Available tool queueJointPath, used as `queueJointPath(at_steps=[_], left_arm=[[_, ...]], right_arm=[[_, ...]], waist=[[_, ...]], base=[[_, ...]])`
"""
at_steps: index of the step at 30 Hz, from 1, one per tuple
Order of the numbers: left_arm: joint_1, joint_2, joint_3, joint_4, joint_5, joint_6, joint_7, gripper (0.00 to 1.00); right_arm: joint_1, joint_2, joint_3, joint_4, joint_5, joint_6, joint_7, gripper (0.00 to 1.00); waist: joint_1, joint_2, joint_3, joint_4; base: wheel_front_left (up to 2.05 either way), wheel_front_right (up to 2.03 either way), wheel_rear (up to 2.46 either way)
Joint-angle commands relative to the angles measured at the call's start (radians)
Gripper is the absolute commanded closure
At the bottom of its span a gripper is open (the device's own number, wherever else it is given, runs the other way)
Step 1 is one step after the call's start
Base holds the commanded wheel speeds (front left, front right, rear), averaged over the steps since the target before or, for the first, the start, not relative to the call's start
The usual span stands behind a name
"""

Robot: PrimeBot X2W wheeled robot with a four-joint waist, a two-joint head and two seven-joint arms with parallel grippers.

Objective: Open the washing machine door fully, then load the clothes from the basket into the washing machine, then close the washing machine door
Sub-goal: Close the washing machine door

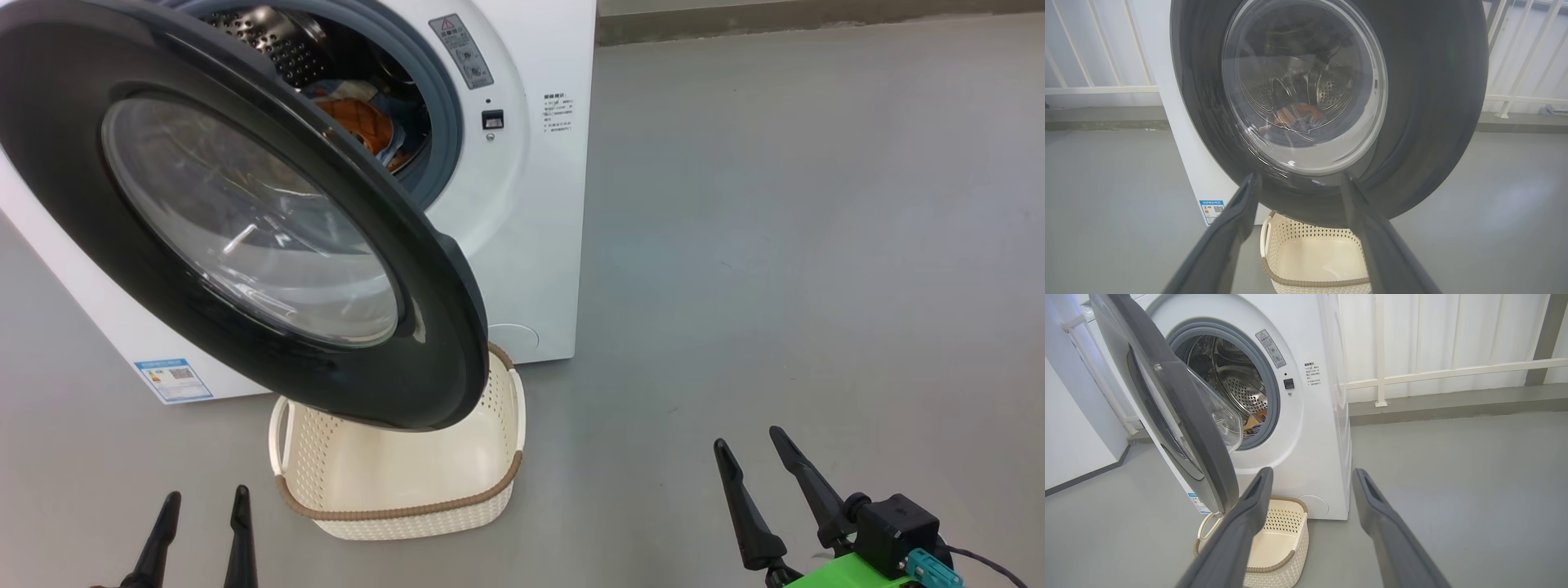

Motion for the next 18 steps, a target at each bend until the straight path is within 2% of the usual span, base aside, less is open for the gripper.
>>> queueJointPath(at_steps=[1, 13, 15, 16, 18], left_arm=[[-0.021, 0.006, 0.030, -0.021, -0.010, -0.005, -0.006, 0.00], [-0.017, 0.005, 0.025, -0.020, -0.010, -0.009, -0.006, 0.00], [-0.016, 0.005, 0.025, -0.018, -0.013, -0.010, -0.006, 0.00], [-0.015, 0.005, 0.025, -0.018, -0.014, -0.011, -0.006, 0.00], [-0.014, 0.005, 0.026, -0.017, -0.016, -0.012, -0.006, 0.00]], right_arm=[[-0.016, 0.001, 0.019, -0.023, -0.003, 0.002, -0.005, 0.00], [-0.014, 0.001, 0.019, -0.020, -0.005, 0.002, -0.005, 0.00], [-0.013, 0.001, 0.020, -0.015, 0.000, 0.002, -0.005, 0.70], [-0.013, 0.001, 0.020, -0.013, 0.005, 0.002, -0.005, 1.00], [-0.012, 0.001, 0.021, -0.008, 0.016, 0.002, -0.005, 1.00]], waist=[[0.0000, 0.0000, 0.000, 0.000], [0.0000, 0.0000, -0.006, 0.001], [0.0000, 0.0000, -0.009, 0.001], [0.0000, 0.0000, -0.010, 0.001], [0.0000, 0.0000, -0.013, 0.001]], base=[[0.00, 0.00, 0.00], [0.00, 0.00, 0.00], [0.00, 0.00, 0.00], [0.00, 0.00, 0.00], [0.00, 0.00, 0.00]])
